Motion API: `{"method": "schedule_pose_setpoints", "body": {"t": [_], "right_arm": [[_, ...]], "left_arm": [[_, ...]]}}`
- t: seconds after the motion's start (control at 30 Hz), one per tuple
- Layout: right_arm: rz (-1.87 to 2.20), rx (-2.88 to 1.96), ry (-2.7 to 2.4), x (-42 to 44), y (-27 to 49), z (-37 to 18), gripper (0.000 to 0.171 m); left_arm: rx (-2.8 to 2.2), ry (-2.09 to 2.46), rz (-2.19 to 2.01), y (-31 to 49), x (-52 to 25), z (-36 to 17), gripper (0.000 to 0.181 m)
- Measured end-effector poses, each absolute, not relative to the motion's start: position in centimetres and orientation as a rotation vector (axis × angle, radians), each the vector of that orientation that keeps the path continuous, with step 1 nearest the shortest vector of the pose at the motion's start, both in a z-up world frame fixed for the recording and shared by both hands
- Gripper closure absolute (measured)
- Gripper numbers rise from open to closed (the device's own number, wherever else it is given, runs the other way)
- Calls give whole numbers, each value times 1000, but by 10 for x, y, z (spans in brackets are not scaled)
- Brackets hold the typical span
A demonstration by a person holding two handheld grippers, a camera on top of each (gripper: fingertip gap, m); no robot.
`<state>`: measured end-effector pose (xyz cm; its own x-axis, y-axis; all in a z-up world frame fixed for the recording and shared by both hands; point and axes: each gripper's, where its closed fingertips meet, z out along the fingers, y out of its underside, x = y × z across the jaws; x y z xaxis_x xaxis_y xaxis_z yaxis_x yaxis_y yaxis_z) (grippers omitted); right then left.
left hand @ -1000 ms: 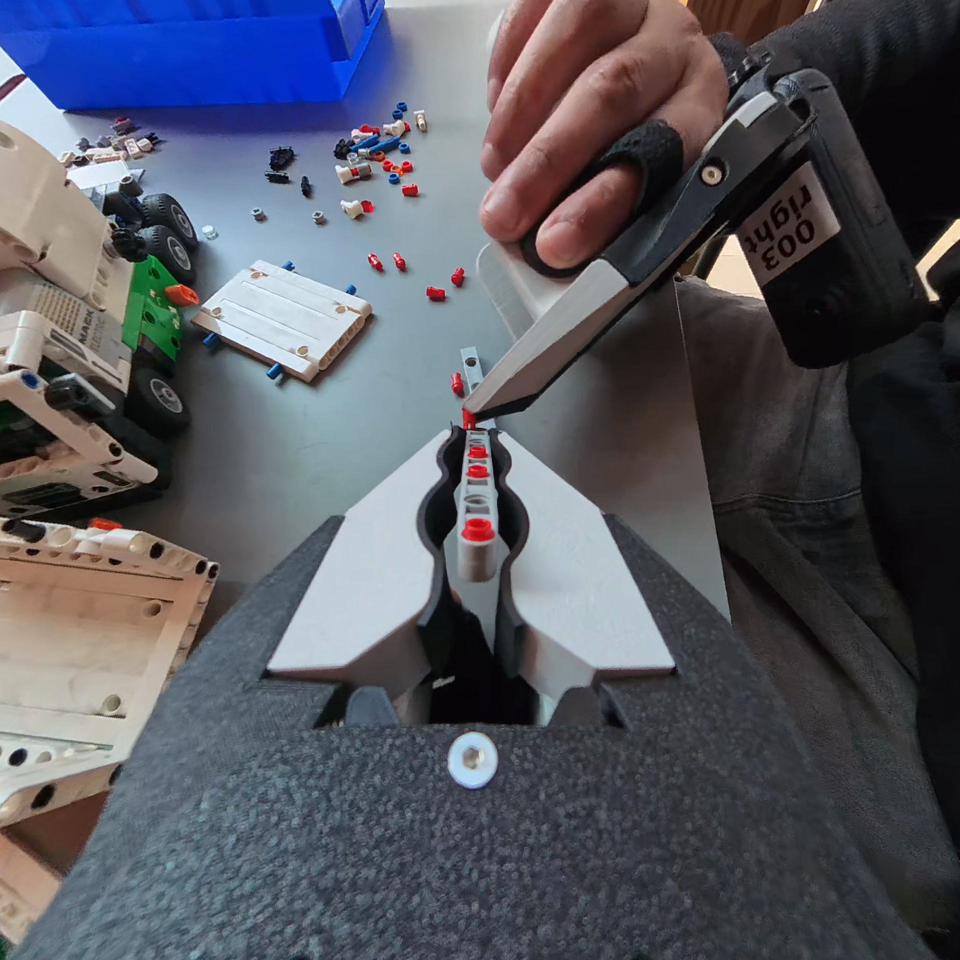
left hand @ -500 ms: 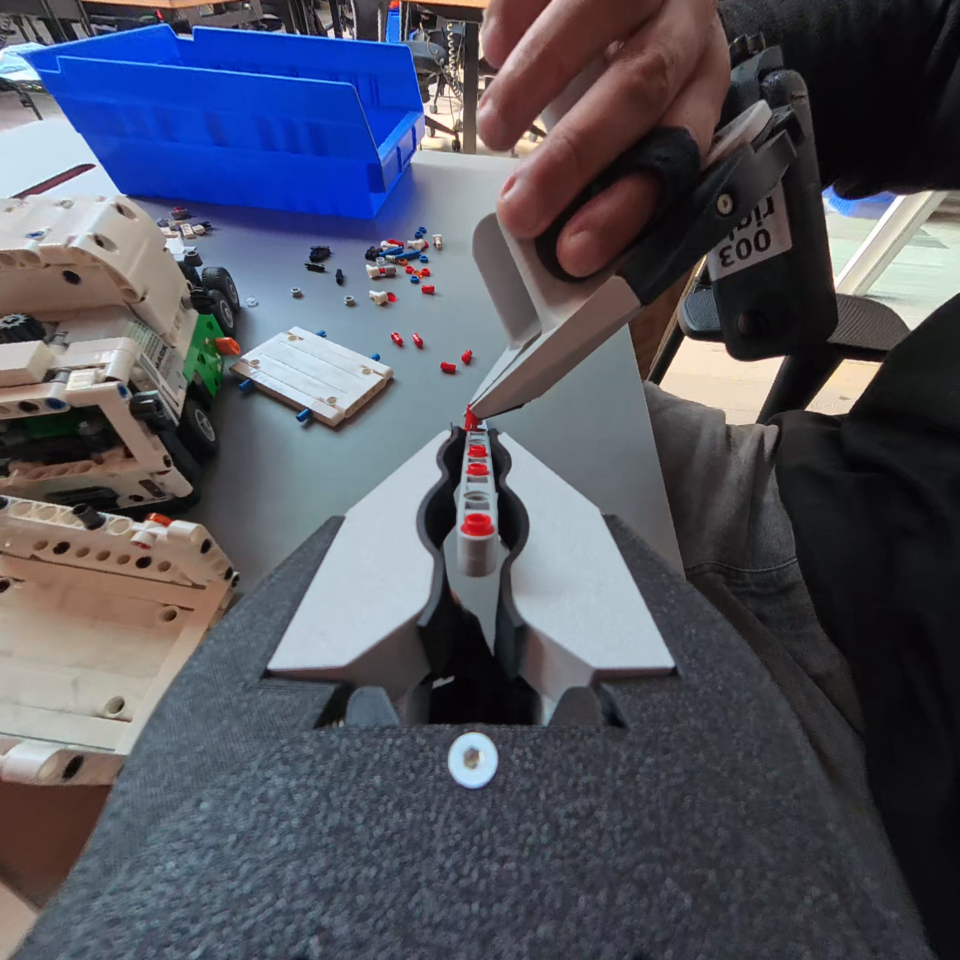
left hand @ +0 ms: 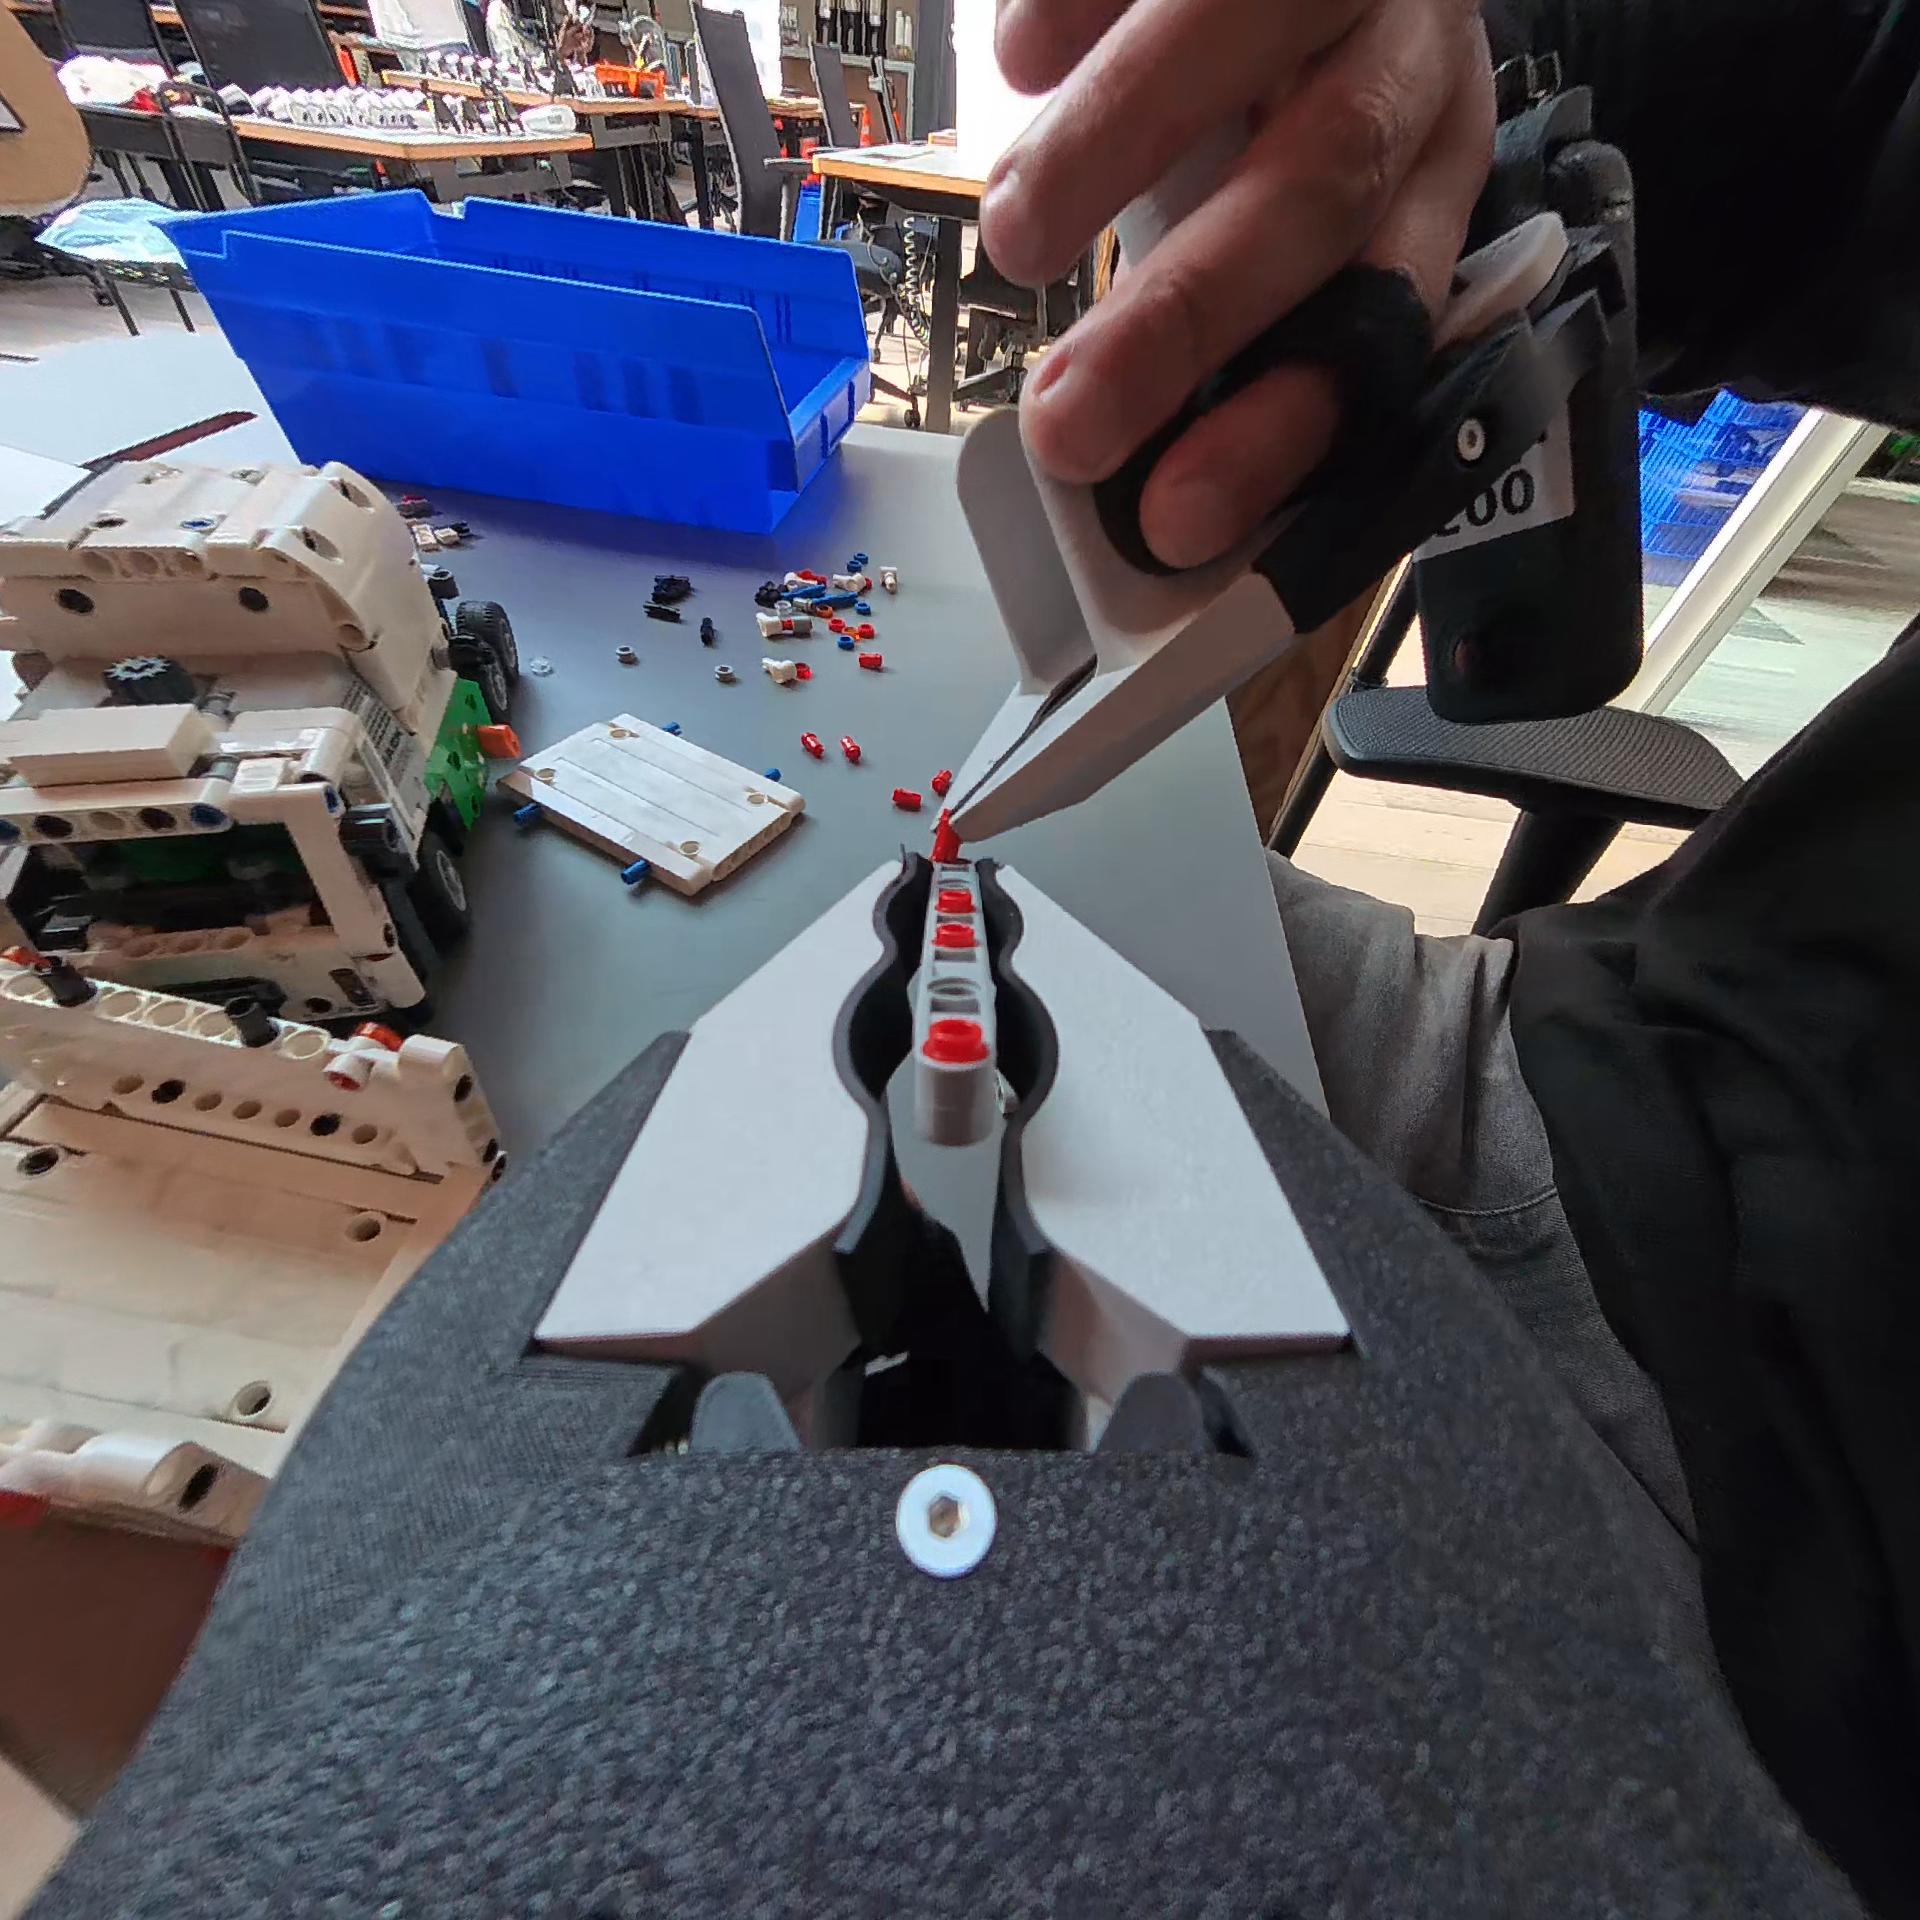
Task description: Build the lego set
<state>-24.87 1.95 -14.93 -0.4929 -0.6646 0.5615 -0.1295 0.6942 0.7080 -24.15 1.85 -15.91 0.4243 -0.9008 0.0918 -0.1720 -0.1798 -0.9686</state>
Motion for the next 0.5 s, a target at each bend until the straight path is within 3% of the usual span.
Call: {"method": "schedule_pose_setpoints", "body": {"t": [0.5], "right_arm": [[-743, 647, -2082, -254, 20, -146, 169]], "left_arm": [[-1609, 931, -871, 20, -246, -154, 176]]}}
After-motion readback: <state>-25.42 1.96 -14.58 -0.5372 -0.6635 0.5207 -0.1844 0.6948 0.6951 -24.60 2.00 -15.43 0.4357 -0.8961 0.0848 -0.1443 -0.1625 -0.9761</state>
